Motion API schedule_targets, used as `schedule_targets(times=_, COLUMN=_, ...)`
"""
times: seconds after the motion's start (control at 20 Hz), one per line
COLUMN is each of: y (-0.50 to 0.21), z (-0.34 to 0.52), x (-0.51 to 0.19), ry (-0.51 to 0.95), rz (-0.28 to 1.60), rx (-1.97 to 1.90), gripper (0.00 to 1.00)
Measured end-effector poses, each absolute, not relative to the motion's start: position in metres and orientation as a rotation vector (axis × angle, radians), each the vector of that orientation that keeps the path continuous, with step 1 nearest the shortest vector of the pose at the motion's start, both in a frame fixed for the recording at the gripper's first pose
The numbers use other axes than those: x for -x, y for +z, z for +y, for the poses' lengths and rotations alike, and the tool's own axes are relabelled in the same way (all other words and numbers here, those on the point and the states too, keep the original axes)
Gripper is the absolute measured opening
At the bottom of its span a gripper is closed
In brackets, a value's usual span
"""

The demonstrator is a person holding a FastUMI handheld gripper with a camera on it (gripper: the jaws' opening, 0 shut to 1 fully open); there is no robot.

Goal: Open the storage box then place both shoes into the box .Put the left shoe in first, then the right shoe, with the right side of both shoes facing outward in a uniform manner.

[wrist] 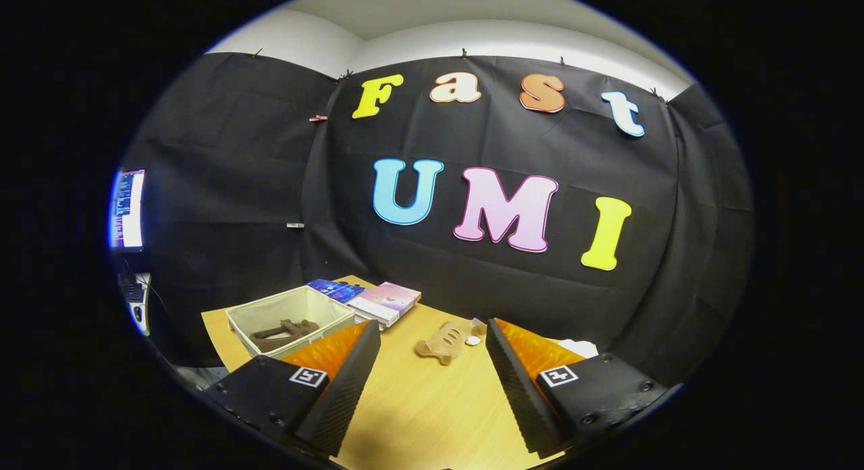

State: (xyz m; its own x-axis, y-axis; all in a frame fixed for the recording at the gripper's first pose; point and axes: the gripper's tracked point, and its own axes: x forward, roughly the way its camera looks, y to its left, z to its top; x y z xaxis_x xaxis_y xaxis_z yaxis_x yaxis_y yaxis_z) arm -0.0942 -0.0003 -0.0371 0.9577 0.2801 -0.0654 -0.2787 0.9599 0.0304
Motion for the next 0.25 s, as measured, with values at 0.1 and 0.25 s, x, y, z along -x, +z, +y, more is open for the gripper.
schedule_targets(times=0.1, y=-0.0382, z=-0.0032, x=0.0948, ry=0.292, rz=0.073, rx=-0.028, gripper=0.98)
schedule_targets(times=0.25, y=-0.0413, z=-0.0071, x=0.0942, ry=0.303, rz=0.067, rx=-0.035, gripper=0.98)
